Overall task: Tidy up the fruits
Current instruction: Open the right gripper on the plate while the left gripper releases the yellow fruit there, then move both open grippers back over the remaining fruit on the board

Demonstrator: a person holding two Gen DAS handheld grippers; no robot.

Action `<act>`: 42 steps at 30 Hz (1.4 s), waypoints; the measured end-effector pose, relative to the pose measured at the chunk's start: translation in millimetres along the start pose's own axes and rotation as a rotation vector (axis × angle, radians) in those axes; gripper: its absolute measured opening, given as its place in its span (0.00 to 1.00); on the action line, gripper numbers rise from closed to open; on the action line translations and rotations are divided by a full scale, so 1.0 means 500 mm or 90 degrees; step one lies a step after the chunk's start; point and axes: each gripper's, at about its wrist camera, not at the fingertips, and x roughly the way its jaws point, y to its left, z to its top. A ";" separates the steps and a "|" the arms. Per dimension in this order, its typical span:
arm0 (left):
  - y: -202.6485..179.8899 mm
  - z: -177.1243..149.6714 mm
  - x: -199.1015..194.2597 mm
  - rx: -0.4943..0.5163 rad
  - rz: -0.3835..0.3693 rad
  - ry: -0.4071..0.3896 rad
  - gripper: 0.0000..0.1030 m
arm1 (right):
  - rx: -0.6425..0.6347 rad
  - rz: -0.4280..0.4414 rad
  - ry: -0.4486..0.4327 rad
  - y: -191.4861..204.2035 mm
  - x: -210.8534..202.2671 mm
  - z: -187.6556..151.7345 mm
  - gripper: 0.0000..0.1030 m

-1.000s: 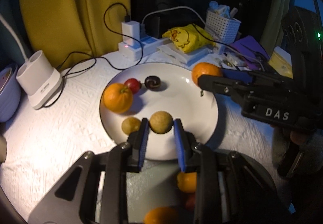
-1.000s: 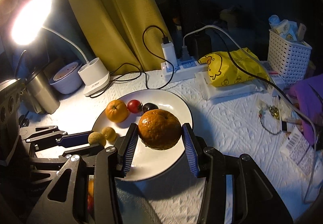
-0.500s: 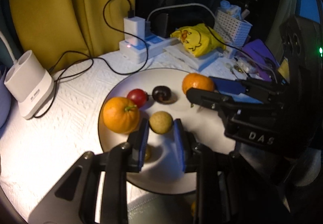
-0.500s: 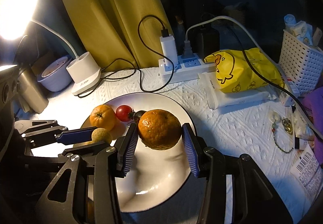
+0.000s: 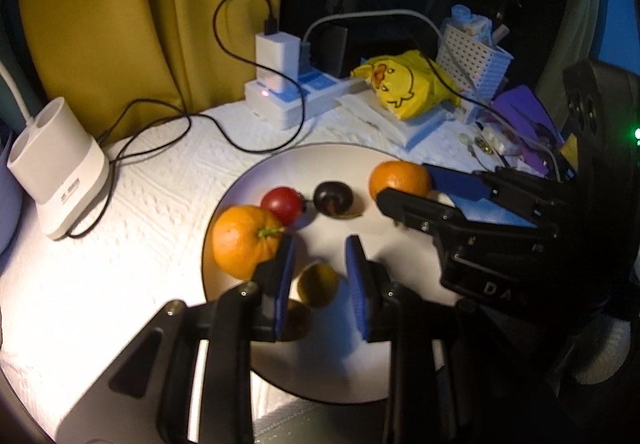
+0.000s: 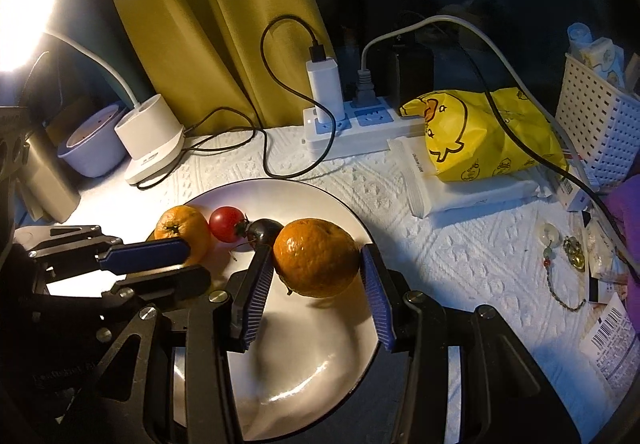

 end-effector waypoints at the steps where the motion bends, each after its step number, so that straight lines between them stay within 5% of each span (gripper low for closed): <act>1: 0.000 0.000 -0.005 0.000 0.001 -0.004 0.26 | -0.001 -0.001 0.000 0.000 0.000 0.000 0.46; 32: 0.001 -0.083 -0.220 -0.026 0.012 -0.089 0.29 | -0.018 -0.003 -0.053 0.099 -0.179 -0.034 0.46; 42: -0.004 -0.136 -0.274 -0.036 0.007 -0.104 0.41 | -0.023 -0.001 -0.056 0.140 -0.235 -0.073 0.46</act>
